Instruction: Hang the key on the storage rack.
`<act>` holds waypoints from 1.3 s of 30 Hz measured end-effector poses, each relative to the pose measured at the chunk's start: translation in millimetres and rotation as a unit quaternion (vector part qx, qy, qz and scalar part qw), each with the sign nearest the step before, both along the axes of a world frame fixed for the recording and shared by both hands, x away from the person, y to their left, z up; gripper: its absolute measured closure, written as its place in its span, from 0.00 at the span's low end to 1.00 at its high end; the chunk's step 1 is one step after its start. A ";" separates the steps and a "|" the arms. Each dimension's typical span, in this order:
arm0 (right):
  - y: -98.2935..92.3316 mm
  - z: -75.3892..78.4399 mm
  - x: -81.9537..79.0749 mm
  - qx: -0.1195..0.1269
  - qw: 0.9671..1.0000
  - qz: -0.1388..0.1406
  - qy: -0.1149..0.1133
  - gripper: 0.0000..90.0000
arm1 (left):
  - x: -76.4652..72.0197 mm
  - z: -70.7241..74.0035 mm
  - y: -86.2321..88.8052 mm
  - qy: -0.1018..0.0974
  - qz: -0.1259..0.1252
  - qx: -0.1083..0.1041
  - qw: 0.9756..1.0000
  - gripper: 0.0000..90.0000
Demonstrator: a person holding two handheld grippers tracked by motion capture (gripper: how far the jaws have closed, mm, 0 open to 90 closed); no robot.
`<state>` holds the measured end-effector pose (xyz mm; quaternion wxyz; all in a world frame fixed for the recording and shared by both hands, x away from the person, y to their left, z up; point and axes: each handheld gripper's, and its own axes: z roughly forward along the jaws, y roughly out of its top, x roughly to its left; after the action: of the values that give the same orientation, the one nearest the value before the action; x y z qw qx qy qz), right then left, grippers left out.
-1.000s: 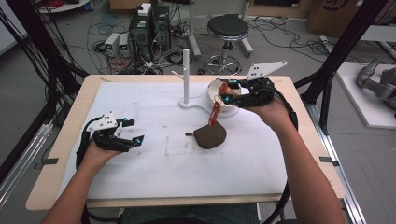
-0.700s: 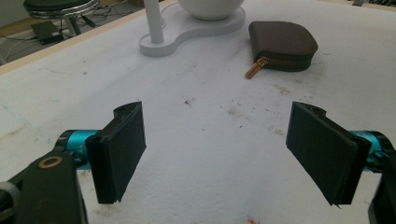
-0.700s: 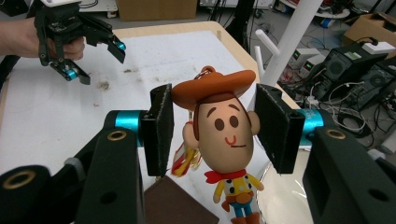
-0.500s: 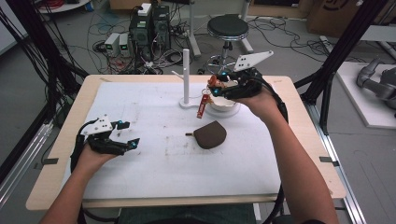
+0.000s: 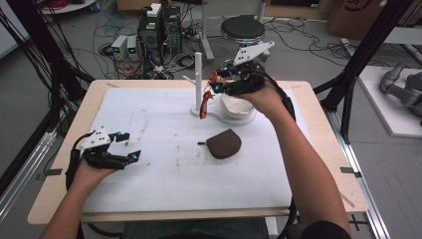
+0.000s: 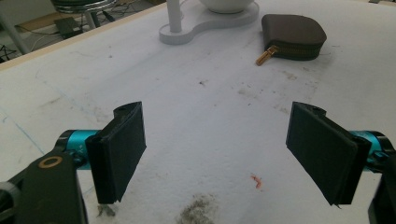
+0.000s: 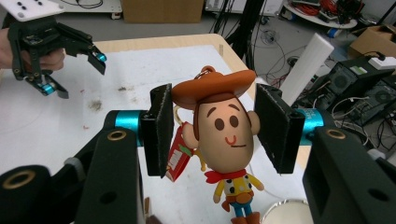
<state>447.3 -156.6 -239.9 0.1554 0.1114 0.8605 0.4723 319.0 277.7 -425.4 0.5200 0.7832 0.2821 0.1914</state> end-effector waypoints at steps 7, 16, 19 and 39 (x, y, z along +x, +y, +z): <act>17.4 3.6 14.0 -0.006 1.000 0.001 -0.002 0.56 | -6.9 -0.3 6.4 -0.001 0.008 0.001 1.000 0.22; 38.0 4.6 37.1 -0.022 1.000 -0.020 -0.004 0.56 | -11.7 -0.1 6.3 -0.005 0.008 0.005 1.000 0.22; 41.0 3.8 41.6 -0.027 0.999 -0.026 -0.003 0.56 | -12.1 -0.5 6.7 -0.005 0.009 0.005 1.000 0.22; 50.1 -5.3 71.1 -0.039 0.997 -0.070 0.008 0.55 | -11.1 -1.9 7.9 -0.002 0.009 0.004 1.000 0.22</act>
<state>518.4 -106.5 -245.2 0.1859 0.1688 0.8696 0.4252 307.9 285.6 -427.3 0.5155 0.7825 0.2868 0.1991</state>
